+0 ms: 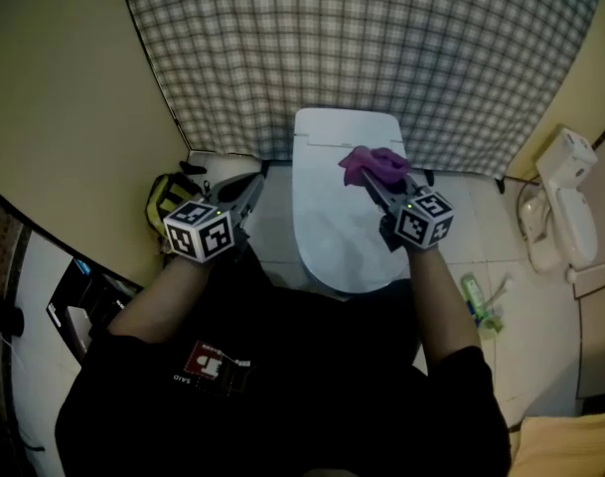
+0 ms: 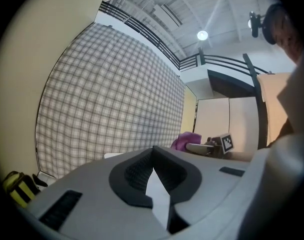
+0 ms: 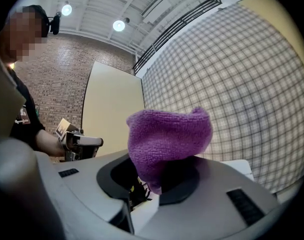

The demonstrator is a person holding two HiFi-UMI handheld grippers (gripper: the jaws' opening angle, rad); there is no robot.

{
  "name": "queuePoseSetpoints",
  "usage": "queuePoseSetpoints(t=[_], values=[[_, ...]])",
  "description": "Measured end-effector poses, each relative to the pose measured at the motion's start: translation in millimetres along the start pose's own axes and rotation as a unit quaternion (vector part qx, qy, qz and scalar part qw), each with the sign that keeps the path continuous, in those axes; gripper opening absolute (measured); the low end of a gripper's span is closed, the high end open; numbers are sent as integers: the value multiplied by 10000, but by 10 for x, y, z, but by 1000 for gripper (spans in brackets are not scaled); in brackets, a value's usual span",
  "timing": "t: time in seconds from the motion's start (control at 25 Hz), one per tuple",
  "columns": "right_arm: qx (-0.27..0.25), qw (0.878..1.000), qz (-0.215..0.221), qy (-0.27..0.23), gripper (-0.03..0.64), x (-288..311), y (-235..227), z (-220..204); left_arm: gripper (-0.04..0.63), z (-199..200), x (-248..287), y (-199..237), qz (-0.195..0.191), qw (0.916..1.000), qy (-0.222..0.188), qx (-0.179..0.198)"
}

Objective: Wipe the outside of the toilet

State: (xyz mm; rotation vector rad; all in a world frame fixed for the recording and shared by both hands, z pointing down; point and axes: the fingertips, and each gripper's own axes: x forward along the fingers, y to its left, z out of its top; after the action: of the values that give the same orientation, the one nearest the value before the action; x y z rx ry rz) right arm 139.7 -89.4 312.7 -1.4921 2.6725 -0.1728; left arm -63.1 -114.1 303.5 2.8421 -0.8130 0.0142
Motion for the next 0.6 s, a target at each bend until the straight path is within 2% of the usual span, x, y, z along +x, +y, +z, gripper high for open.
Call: queuePoseSetpoints(t=[0.28, 0.44, 0.6], values=[[-470, 9989, -38, -25, 91, 21, 108, 428, -5, 112, -4, 45, -107, 9999, -46, -39], [-788, 9965, 16, 279, 91, 247, 185, 549, -5, 67, -107, 319, -54, 9988, -223, -442], [-1287, 9902, -5, 541, 91, 637, 207, 867, -5, -42, -130, 701, -12, 9985, -210, -503]])
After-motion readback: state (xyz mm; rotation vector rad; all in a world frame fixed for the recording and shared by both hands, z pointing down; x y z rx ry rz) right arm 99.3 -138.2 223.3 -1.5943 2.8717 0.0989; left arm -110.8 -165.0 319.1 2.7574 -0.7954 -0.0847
